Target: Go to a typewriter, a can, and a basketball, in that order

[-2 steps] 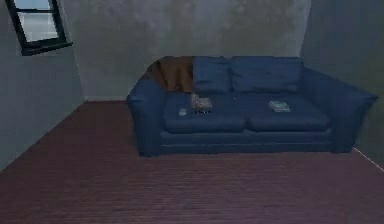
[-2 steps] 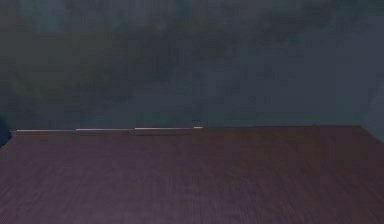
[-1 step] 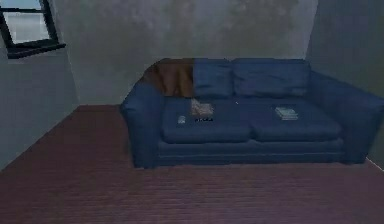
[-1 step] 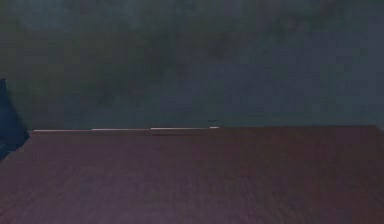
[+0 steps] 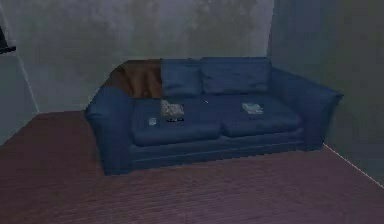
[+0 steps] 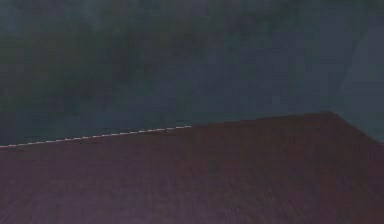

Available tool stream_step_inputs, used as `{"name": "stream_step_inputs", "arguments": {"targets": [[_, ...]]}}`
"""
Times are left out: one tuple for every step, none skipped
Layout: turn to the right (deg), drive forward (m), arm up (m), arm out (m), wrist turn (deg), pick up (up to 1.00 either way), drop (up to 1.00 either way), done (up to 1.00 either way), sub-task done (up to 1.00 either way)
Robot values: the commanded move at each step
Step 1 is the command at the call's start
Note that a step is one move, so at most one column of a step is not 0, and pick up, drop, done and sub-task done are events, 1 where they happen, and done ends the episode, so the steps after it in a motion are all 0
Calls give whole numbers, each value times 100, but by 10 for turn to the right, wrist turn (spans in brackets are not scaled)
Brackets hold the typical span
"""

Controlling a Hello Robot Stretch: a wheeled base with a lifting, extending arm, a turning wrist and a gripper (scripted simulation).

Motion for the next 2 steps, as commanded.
{"name": "stream_step_inputs", "arguments": {"targets": [[0, 100, 0, 0, 0, 0, 0, 0, 0], [0, 25, 0, 0, 0, 0, 0, 0, 0]]}}
